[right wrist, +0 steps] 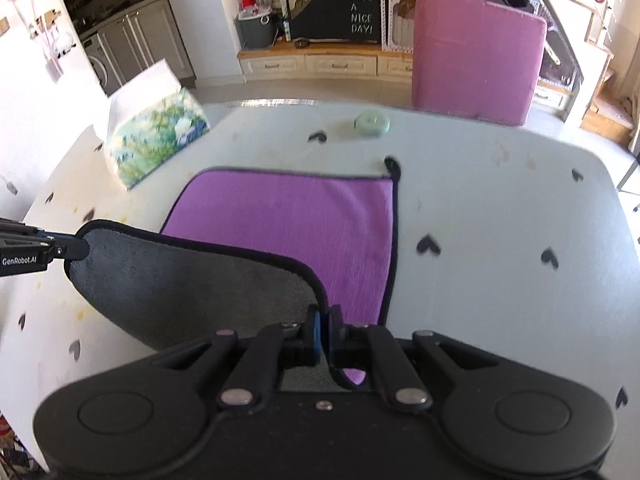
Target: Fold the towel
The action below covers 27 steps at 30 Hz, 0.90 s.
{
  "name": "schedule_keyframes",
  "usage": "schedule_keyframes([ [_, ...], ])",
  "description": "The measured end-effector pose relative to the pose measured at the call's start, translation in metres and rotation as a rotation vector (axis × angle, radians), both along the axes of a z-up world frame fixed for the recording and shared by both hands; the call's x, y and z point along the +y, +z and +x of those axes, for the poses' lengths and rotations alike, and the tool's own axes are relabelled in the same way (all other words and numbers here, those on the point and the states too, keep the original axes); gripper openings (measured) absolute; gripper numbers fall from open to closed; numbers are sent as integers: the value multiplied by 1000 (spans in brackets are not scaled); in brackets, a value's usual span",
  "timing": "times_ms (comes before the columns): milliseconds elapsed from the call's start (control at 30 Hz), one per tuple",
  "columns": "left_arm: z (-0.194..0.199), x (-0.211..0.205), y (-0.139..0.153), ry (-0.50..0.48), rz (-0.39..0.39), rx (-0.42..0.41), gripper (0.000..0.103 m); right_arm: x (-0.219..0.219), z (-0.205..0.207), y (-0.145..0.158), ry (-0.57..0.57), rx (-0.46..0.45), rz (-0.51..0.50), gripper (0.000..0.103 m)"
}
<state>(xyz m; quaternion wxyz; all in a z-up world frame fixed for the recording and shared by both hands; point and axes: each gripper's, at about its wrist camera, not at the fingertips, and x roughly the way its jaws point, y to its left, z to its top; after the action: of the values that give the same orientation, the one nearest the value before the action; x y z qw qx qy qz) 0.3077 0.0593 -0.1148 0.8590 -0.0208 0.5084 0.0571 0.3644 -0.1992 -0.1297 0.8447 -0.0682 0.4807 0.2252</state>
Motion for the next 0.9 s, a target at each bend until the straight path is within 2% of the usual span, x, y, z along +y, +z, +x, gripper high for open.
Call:
schedule_keyframes([
  [267,42,13,19,25,10,-45,6,5,44,21,-25,-51,5,4],
  [533,89,16,30,23,32,-89,6,20,85,31,-33,-93,21,4],
  [700,116,15,17,11,48,-79,6,30,109,25,-40,-103,16,4],
  [900,136,16,-14,12,48,-41,6,38,128,0,-54,-71,1,4],
])
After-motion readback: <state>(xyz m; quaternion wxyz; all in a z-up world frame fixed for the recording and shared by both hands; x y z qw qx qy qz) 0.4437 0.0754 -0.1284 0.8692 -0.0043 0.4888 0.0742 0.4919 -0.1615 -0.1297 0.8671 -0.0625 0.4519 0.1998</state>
